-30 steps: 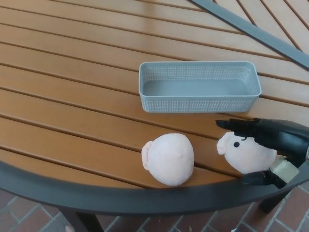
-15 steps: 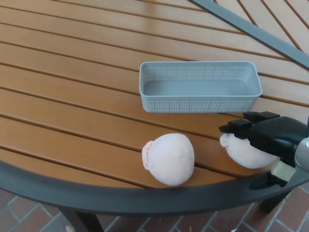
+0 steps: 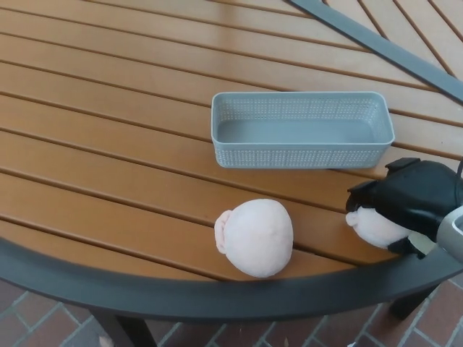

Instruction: The robot walks towards a desk kept outside and uses its right hand to pick up two emotional support dumplings one after the other and puts it in a container kept in front of it on the desk

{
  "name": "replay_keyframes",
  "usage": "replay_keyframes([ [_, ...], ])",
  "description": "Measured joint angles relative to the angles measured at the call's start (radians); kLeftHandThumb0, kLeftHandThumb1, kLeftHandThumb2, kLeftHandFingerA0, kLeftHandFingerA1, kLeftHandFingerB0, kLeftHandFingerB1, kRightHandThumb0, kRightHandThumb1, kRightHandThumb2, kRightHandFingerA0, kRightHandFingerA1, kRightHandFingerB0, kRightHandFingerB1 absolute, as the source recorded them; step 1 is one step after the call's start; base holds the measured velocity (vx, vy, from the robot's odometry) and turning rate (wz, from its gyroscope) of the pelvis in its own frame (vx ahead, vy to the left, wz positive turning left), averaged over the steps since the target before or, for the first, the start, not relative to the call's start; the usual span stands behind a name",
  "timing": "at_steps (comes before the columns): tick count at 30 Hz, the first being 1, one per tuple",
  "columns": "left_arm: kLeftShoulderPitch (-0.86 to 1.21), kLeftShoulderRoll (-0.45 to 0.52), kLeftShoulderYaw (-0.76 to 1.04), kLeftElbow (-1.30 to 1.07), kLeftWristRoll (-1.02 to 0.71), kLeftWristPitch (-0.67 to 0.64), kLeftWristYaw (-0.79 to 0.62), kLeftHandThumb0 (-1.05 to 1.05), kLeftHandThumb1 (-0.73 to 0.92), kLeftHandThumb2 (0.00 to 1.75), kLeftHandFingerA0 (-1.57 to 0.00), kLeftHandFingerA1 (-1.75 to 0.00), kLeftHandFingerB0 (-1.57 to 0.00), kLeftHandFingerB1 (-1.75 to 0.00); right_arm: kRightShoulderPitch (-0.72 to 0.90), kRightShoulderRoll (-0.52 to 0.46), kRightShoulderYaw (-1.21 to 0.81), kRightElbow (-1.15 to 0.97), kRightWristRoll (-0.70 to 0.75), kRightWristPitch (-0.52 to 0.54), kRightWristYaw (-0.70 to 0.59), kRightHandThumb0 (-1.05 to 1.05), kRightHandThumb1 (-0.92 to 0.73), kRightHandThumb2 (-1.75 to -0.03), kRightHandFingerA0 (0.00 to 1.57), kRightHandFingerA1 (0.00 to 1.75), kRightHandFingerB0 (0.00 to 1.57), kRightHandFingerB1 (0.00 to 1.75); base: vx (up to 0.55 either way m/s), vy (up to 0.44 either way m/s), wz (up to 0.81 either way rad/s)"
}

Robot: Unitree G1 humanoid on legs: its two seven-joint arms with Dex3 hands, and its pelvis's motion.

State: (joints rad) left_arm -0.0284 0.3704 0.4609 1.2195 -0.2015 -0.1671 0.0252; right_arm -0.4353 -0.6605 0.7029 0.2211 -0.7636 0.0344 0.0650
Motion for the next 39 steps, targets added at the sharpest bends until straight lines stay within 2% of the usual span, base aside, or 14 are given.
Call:
replay_keyframes([
  [2,0.001,0.0,-0.001,0.0,0.0,0.0,0.0,-0.26,0.56,0.56,-0.77,-0.77,-0.77,-0.59,0.0,0.0,0.002,0.013,-0.01,-0.013,-0.034,-0.21,-0.56,-0.67,0.91,1.29,0.95,0.77,0.0,0.0,0.0],
  [3,0.001,0.0,-0.002,0.0,0.0,0.0,0.0,-0.29,0.56,0.57,-0.78,-0.78,-0.75,-0.59,0.0,0.0,0.004,0.018,-0.014,-0.019,-0.048,-0.2,-0.49,-0.67,0.95,1.47,1.0,0.82,0.0,0.0,0.0],
  [6,0.002,-0.001,-0.004,0.0,0.0,0.0,0.0,-0.29,0.56,0.57,-0.78,-0.78,-0.75,-0.59,0.0,0.0,0.01,0.045,-0.031,-0.047,-0.115,-0.2,-0.49,-0.67,0.95,1.47,1.0,0.82,0.0,0.0,0.0],
  [9,0.005,-0.003,-0.009,0.0,0.001,0.0,0.0,-0.3,0.55,0.56,-0.75,-0.78,-0.74,-0.58,0.0,0.002,0.013,0.071,-0.039,-0.073,-0.175,-0.21,-0.48,-0.71,0.91,1.58,0.99,0.91,0.0,0.0,0.0],
  [11,0.006,-0.005,-0.011,0.0,0.002,0.0,0.0,-0.31,0.56,0.57,-0.75,-0.8,-0.75,-0.59,0.002,0.002,0.013,0.081,-0.044,-0.086,-0.202,-0.13,-0.39,-0.7,0.9,1.68,1.04,1.09,0.0,0.0,0.0],
  [15,0.008,-0.008,-0.02,0.0,0.003,0.0,0.0,-0.31,0.56,0.57,-0.75,-0.8,-0.75,-0.59,0.013,0.009,0.011,0.104,-0.058,-0.129,-0.29,-0.13,-0.39,-0.7,0.9,1.68,1.04,1.09,0.0,0.0,0.0],
  [16,0.008,-0.009,-0.021,0.0,0.003,0.0,0.0,-0.3,0.55,0.56,-0.78,-0.82,-0.77,-0.61,0.014,0.009,0.011,0.105,-0.059,-0.132,-0.298,0.04,-0.32,-0.94,1.19,1.33,1.22,1.32,0.0,0.0,0.0],
  [21,0.009,-0.012,-0.025,0.0,0.003,0.0,0.0,-0.3,0.55,0.56,-0.78,-0.82,-0.77,-0.61,0.027,0.02,-0.005,0.123,-0.062,-0.172,-0.384,0.04,-0.32,-0.94,1.19,1.33,1.22,1.32,0.0,0.0,0.0],
  [22,0.009,-0.012,-0.026,0.0,0.003,0.0,0.0,-0.29,0.54,0.55,-0.78,-0.81,-0.74,-0.61,0.031,0.023,-0.009,0.126,-0.064,-0.182,-0.403,0.11,-0.35,-1.15,1.29,1.48,1.21,1.42,0.0,0.0,0.0],
  [24,0.01,-0.012,-0.027,0.0,0.003,0.0,0.0,-0.29,0.54,0.55,-0.78,-0.81,-0.74,-0.61,0.036,0.026,-0.014,0.131,-0.065,-0.195,-0.429,0.11,-0.35,-1.15,1.29,1.48,1.21,1.42,0.0,0.0,0.0],
  [25,0.01,-0.012,-0.027,0.0,0.003,0.0,0.0,-0.29,0.55,0.56,-0.78,-0.8,-0.74,-0.61,0.04,0.028,-0.027,0.126,-0.064,-0.211,-0.451,0.06,-0.32,-1.34,0.96,1.75,0.9,1.75,0.0,0.0,0.0],
  [29,0.011,-0.012,-0.028,0.0,0.003,0.0,0.0,-0.29,0.55,0.55,-0.78,-0.81,-0.73,-0.61,0.04,0.03,-0.092,0.093,-0.058,-0.254,-0.505,0.05,-0.34,-1.34,0.95,1.75,0.88,1.75,0.0,0.0,0.0],
  [30,0.011,-0.012,-0.028,0.0,0.003,0.0,0.0,-0.3,0.54,0.56,-0.77,-0.8,-0.72,-0.6,0.04,0.03,-0.092,0.093,-0.058,-0.254,-0.505,-0.04,-0.46,-1.17,0.87,1.75,0.79,1.75,0.0,0.0,0.0],
  [39,0.037,-0.009,-0.03,-0.004,0.003,-0.04,0.0,-0.29,0.54,0.55,-0.79,-0.8,-0.76,-0.61,-0.039,0.036,-0.38,-0.043,-0.01,-0.397,-0.632,-0.1,-0.5,-1.09,0.8,1.75,0.79,1.66,0.0,0.0,0.0],
])
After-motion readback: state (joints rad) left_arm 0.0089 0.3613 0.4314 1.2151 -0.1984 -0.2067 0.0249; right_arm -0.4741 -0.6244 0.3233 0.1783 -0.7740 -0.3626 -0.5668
